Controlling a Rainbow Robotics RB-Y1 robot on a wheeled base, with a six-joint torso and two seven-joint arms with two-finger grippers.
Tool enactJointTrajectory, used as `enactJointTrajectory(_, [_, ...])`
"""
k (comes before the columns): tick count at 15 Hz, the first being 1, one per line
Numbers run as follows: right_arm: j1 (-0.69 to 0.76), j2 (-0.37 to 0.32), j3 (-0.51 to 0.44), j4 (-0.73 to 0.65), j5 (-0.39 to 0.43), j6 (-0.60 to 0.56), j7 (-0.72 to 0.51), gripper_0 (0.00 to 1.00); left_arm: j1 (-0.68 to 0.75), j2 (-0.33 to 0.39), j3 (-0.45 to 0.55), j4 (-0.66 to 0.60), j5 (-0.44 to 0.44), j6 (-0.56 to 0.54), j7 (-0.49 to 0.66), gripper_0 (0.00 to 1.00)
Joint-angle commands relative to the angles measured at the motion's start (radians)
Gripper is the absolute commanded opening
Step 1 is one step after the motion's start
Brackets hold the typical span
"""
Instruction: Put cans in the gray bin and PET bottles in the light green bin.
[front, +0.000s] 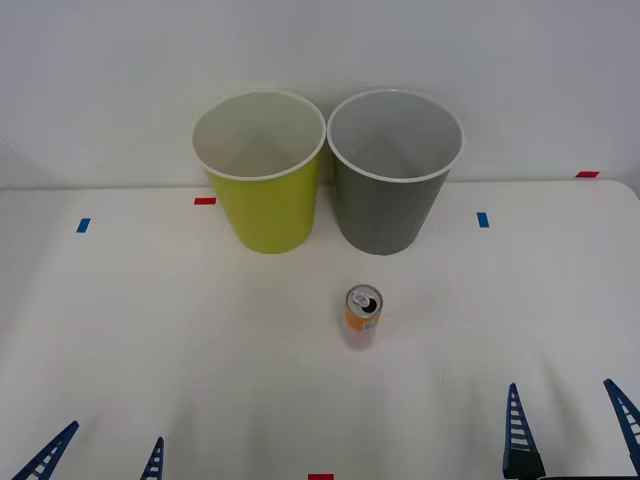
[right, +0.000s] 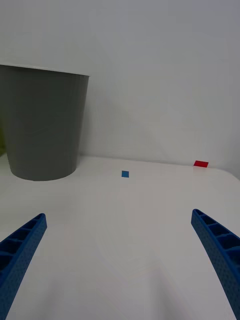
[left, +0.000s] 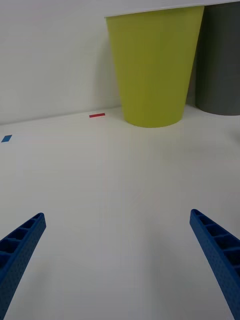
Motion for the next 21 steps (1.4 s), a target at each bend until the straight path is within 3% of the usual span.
enactJointTrajectory(1, [0.000,0.000,0.000,0.000,0.000,0.000,0.000,1.00,0.000,0.000,0.000,0.000,0.000,0.000,0.000,1.00])
enactJointTrajectory(21, [0.000,0.000,0.000,0.000,0.000,0.000,0.000,1.00,0.000,0.000,0.000,0.000,0.000,0.000,0.000,1.00])
